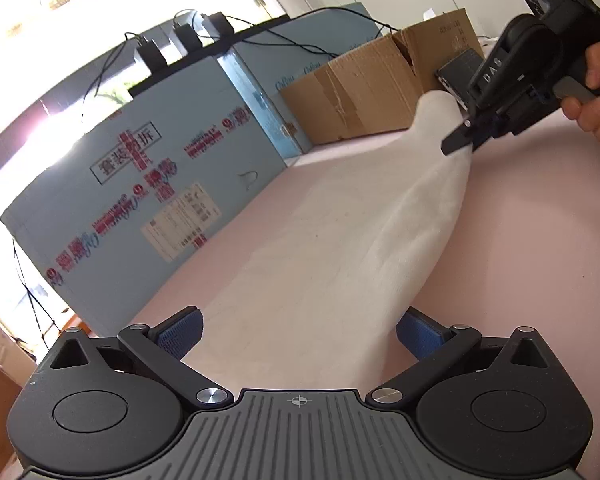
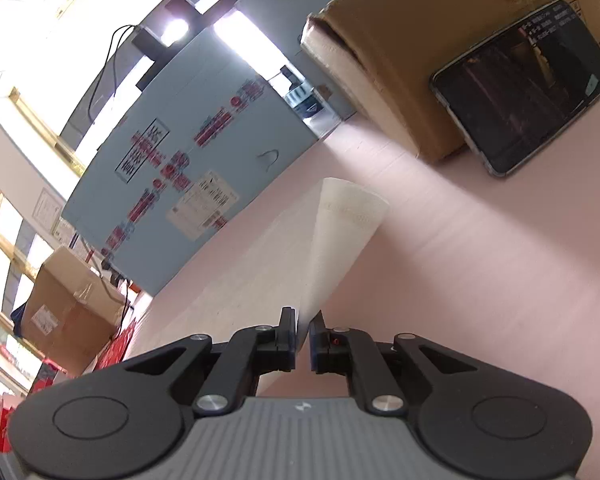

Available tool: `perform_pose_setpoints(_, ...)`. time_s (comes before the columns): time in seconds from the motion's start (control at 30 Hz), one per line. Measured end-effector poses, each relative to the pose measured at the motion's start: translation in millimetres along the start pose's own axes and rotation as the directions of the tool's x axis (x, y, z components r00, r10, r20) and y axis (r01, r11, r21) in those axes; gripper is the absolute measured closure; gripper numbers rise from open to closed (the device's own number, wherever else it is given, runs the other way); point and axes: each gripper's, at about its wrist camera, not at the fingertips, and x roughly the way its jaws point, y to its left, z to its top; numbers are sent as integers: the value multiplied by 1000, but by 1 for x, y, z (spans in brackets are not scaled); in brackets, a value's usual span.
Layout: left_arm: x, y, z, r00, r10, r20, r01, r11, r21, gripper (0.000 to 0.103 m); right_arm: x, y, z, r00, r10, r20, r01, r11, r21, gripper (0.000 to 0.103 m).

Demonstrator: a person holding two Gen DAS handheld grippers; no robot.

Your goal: Organize soft objects

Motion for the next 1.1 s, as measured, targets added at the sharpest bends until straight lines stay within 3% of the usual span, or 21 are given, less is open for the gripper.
perform_pose_setpoints(0.1,0,-24,7,998,-4,56,-1,997,74,0,-6,1,-3,999,36,-17,-37,999,-15,95)
perform_pose_setpoints(0.23,13,-45,15,998,26,52,-33,989,141,0,-15,0,-2,996,84,-21,-86,994,-72,88)
perform_pose_setpoints(0.3,16,-43,18,998,48,47,-53,991,124,0,-21,3,-1,998,59,-25,-62,987,-146,72)
perform_pose_setpoints(0.37,16,-44,19,998,56,39,-60,991,121,0,-27,5,0,999,32,-22,-36,975,-217,38)
perform_pose_setpoints(0.5,13,-48,23,999,42,34,-46,990,136,3,-47,9,2,996,-61,65,84,895,-437,23)
perform_pose_setpoints(0.6,16,-49,26,999,-20,27,16,991,136,18,-51,20,-2,990,-82,111,135,745,-653,15)
perform_pose_setpoints(0.67,20,-49,27,997,-83,7,82,988,129,42,-48,28,-8,993,-68,101,121,643,-756,12)
perform_pose_setpoints(0.73,22,-47,27,991,-134,-2,133,985,107,56,-39,38,-17,997,-45,59,73,505,-860,12)
perform_pose_setpoints(0.83,26,-35,27,982,-190,-12,190,981,34,60,-27,46,-26,999,-43,12,27,349,-937,15)
perform_pose_setpoints(0.93,32,-15,27,964,-266,-9,264,959,-103,74,-19,55,-34,999,-36,-20,-13,198,-980,16)
perform_pose_setpoints(1.0,34,-6,26,957,-290,9,288,944,-161,74,-13,63,-42,999,-22,-24,-22,70,-997,17)
perform_pose_setpoints(1.1,32,5,26,950,-307,49,310,925,-217,73,-2,74,-50,999,-6,-49,-49,-85,-995,33)
